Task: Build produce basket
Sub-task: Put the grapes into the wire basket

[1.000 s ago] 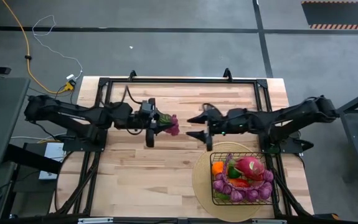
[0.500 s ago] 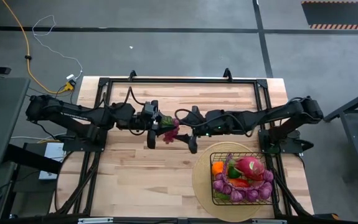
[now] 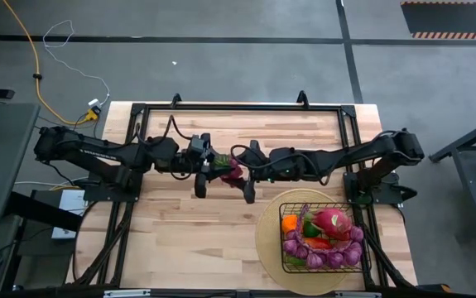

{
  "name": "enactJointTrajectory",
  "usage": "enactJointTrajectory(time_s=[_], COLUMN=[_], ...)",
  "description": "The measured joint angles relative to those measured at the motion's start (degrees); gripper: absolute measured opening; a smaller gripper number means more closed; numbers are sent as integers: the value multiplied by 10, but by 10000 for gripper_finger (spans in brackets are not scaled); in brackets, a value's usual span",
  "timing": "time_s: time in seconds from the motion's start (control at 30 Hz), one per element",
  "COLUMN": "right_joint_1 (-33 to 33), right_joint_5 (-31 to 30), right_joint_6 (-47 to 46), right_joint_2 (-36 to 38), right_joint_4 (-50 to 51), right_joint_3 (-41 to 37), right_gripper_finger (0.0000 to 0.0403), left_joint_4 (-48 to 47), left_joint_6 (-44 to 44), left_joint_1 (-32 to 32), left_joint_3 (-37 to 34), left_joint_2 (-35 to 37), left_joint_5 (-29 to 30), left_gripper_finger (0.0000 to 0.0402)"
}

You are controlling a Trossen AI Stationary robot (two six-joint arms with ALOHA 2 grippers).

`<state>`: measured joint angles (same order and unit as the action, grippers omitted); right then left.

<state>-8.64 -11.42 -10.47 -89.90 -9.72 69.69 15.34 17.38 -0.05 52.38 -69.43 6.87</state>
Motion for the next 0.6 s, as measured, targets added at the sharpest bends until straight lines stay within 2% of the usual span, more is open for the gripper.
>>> enactJointTrajectory(time_s=[0.17, 0.33, 0.47, 0.6], right_joint_1=[0, 0, 0, 0], right_joint_5=[0, 1, 1, 2], right_joint_6=[0, 0, 0, 1], right_joint_2=[1, 1, 1, 1], right_joint_4=[-8, -8, -8, -7], right_joint_3=[0, 0, 0, 0], right_gripper_finger=[275, 267, 228, 163], left_joint_4=[1, 1, 1, -3], left_joint_6=[0, 5, 19, 20], left_joint_1=[2, 3, 3, 3], left_joint_3=[0, 0, 0, 2], left_joint_2=[0, 0, 0, 1], left_joint_5=[0, -4, -4, -4], left_gripper_finger=[114, 165, 212, 249])
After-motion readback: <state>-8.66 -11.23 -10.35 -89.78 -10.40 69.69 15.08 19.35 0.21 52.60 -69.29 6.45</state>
